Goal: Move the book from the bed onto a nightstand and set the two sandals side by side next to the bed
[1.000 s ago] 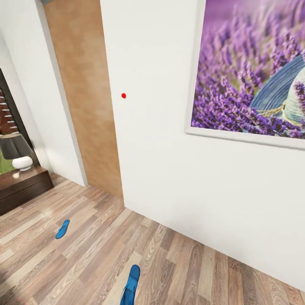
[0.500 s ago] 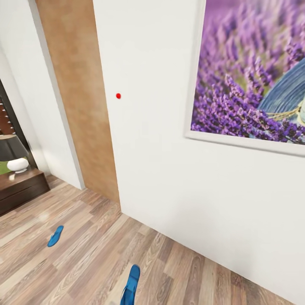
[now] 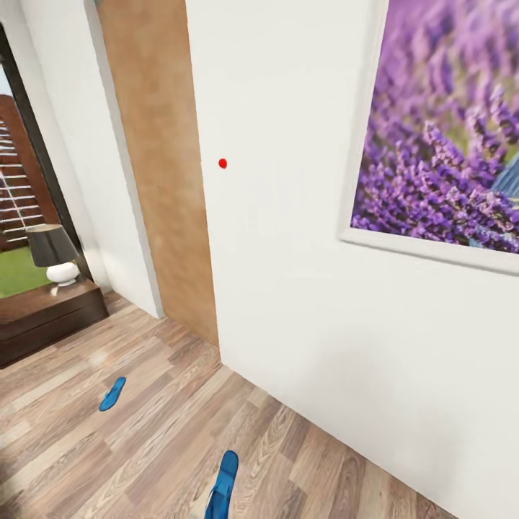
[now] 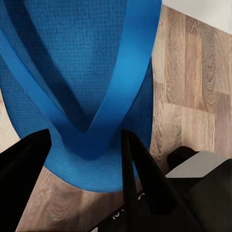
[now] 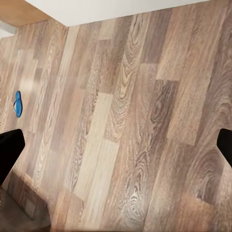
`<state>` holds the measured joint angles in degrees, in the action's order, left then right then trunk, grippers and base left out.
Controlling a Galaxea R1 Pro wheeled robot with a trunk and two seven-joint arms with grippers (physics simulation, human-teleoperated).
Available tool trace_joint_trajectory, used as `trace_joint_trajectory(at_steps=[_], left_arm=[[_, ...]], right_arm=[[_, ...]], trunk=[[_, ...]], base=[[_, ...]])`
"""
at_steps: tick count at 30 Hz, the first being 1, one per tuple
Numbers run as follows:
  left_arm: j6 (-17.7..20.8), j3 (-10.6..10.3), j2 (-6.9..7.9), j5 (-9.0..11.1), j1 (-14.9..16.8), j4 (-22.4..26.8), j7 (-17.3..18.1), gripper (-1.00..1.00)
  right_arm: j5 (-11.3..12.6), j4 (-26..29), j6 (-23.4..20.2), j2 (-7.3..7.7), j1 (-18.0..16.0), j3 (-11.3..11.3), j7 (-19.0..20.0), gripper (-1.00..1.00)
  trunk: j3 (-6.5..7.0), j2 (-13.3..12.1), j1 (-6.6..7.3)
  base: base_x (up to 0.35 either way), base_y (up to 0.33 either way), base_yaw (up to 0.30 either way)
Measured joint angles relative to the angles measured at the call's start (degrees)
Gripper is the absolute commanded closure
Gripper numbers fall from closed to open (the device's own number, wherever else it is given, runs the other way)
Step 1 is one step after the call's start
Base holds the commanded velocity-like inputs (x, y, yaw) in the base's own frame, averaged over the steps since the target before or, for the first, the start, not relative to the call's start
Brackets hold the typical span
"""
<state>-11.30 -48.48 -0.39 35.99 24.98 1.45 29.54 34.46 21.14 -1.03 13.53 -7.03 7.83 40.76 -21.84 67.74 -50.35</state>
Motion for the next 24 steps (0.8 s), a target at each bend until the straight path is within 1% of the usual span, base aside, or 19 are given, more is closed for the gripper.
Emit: trace_joint_trajectory(at_steps=[24], left_arm=[[0.0, 0.0, -0.01, 0.0, 0.0, 0.0, 0.0, 1.00]], right_arm=[[0.0, 0.0, 0.0, -0.01, 0.0, 0.0, 0.0, -1.00]], trunk=[[0.00, 0.0, 0.00]], base=[[0.002, 0.000, 0.291]])
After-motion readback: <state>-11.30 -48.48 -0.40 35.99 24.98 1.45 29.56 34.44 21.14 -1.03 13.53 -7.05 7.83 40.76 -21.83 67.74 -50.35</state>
